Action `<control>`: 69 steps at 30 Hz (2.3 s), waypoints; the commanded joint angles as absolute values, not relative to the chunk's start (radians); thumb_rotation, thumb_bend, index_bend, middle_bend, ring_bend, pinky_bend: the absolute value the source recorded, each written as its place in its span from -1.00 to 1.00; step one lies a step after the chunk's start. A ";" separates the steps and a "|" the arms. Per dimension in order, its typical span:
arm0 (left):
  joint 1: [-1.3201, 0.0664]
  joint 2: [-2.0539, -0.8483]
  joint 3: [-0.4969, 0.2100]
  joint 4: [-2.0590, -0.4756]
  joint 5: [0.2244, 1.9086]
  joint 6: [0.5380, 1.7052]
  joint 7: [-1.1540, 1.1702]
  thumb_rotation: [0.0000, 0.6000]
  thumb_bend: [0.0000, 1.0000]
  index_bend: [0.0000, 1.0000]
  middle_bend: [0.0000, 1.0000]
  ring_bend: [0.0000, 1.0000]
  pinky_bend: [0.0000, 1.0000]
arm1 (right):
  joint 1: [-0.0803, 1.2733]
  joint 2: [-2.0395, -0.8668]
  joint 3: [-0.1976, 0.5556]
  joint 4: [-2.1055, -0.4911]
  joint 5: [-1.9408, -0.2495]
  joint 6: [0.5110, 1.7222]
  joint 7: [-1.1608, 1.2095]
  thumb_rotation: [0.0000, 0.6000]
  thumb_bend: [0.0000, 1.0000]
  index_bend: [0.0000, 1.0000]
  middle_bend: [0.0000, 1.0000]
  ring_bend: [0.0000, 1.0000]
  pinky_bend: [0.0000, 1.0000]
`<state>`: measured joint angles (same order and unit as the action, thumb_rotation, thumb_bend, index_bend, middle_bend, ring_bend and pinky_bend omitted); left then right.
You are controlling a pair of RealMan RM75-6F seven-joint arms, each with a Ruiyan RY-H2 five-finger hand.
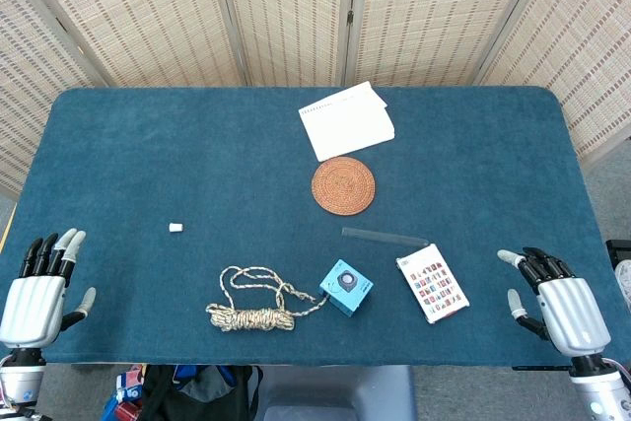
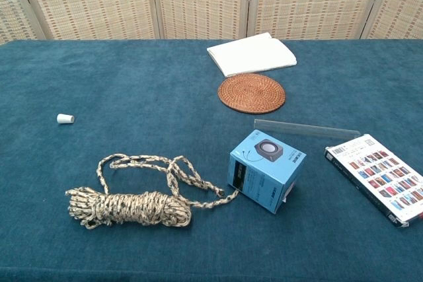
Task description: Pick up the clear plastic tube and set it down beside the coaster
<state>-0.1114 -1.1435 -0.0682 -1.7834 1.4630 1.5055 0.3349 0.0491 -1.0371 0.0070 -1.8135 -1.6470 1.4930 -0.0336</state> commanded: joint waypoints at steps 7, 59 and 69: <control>-0.114 -1.143 -0.069 -1.784 1.462 1.504 0.336 1.00 -0.35 -0.96 -1.00 -1.00 -1.00 | 0.058 -1.037 0.009 -1.816 -1.644 1.485 -0.035 1.00 -0.04 -0.53 -0.37 -0.64 -0.50; -0.137 -1.149 -0.071 -1.759 1.480 1.488 0.319 1.00 -0.35 -0.96 -1.00 -1.00 -1.00 | 0.788 -1.452 0.226 -1.519 -0.890 0.864 -0.485 1.00 -0.66 -0.07 1.00 1.00 1.00; -0.135 -1.154 -0.065 -1.744 1.483 1.488 0.303 1.00 -0.35 -0.96 -1.00 -1.00 -1.00 | 0.826 -1.547 0.196 -1.420 -0.834 0.839 -0.490 1.00 -0.64 0.04 1.00 1.00 1.00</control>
